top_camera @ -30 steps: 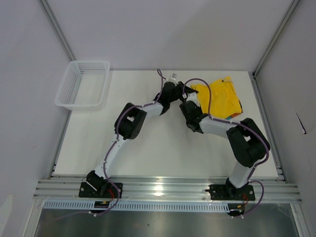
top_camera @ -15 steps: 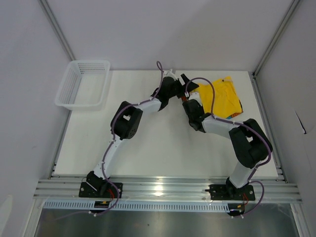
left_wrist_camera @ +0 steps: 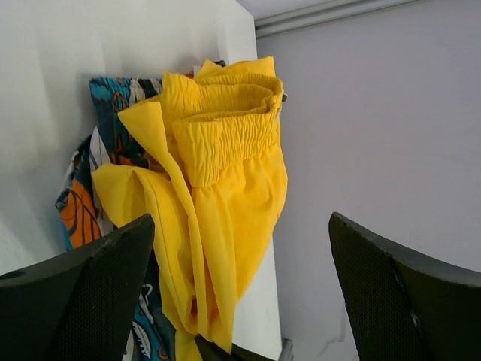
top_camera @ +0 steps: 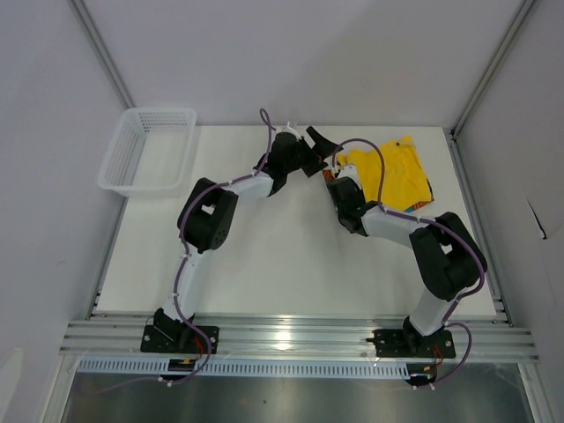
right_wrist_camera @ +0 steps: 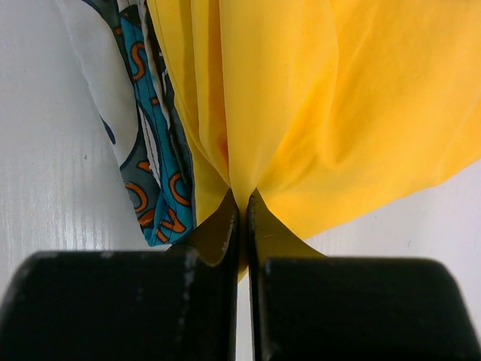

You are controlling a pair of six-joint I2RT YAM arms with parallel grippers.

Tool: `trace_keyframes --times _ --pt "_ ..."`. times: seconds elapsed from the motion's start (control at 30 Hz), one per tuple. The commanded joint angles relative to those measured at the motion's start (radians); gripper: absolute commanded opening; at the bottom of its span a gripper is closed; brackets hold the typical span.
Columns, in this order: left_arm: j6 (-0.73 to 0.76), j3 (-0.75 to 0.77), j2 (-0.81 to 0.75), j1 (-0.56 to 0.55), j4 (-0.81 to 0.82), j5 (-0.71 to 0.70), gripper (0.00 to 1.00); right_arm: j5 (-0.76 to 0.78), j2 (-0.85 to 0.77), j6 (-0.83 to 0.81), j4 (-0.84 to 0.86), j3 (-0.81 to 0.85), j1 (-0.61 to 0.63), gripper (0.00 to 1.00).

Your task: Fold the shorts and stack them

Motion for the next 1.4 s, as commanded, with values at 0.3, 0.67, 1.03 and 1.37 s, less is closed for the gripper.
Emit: trace_keyframes --times 0.3,0.67,1.03,1.37 --pt "-0.213 -0.022 0.052 -0.033 0.063 0.109 0.99 0.002 -0.059 0.018 0.014 -0.023 -0.011 0.00" --pt "-0.262 0.034 0.095 -0.072 0.039 0.105 0.99 0.016 -0.114 0.027 0.057 -0.068 -0.015 0.00" --pt "-0.278 0.094 0.130 -0.095 -0.017 0.068 0.99 -0.028 -0.142 0.033 0.057 -0.056 -0.031 0.00" --pt "-0.269 0.268 0.233 -0.119 -0.132 0.002 0.99 -0.038 -0.149 0.030 0.066 -0.063 -0.031 0.00"
